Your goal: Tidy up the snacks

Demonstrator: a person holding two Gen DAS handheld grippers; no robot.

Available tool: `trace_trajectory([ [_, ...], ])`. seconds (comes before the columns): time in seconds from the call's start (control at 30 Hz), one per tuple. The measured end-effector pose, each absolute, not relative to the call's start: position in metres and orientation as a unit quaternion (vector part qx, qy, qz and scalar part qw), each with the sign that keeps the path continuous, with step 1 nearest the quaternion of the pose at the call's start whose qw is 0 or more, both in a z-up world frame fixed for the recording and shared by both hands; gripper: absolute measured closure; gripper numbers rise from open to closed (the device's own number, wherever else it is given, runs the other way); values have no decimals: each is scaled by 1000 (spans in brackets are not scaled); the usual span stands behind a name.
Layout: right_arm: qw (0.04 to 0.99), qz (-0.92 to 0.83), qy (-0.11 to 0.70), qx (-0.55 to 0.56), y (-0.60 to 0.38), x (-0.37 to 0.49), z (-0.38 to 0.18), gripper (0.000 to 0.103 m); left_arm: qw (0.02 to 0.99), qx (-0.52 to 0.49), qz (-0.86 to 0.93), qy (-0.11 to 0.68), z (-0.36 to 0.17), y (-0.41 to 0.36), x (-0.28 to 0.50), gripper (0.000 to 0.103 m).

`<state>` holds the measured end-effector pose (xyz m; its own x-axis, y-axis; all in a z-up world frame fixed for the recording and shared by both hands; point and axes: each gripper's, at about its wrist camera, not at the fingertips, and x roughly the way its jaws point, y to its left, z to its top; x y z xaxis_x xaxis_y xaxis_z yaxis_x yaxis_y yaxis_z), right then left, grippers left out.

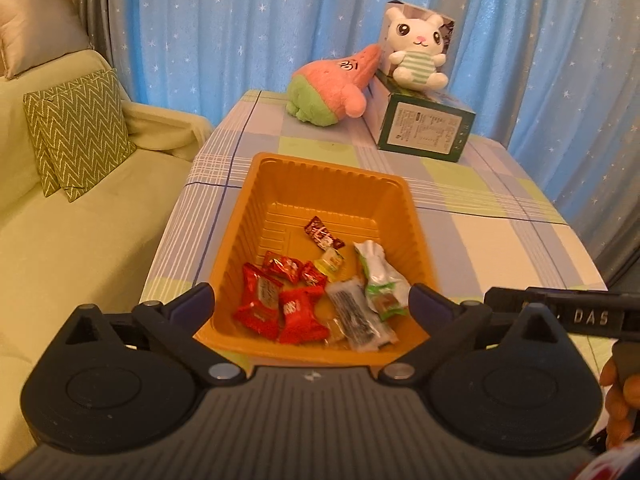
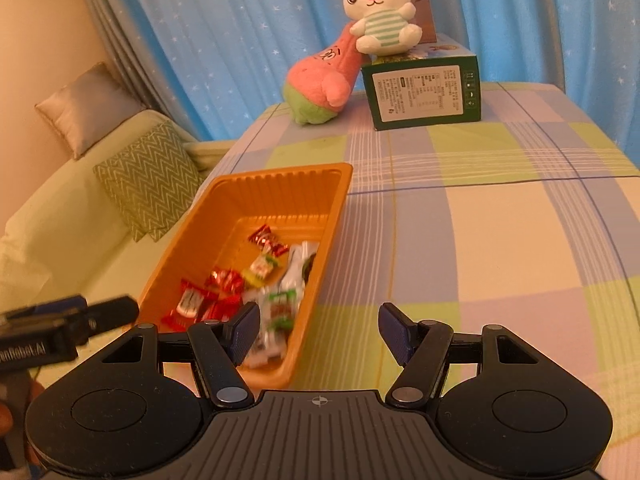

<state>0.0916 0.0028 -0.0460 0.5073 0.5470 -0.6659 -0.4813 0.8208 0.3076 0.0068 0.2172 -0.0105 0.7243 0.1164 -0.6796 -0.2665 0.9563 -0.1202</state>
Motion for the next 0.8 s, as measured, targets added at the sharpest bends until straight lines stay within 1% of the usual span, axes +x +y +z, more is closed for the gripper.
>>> trace_trajectory([
  [0.3,877,281,391,15,-22,50,-27,37,916,-81,121,373,7,184,-31,1],
  [0.8,885,273,378,5,-56,2,-9,35,914,-70,149,371,27,150,-71,1],
])
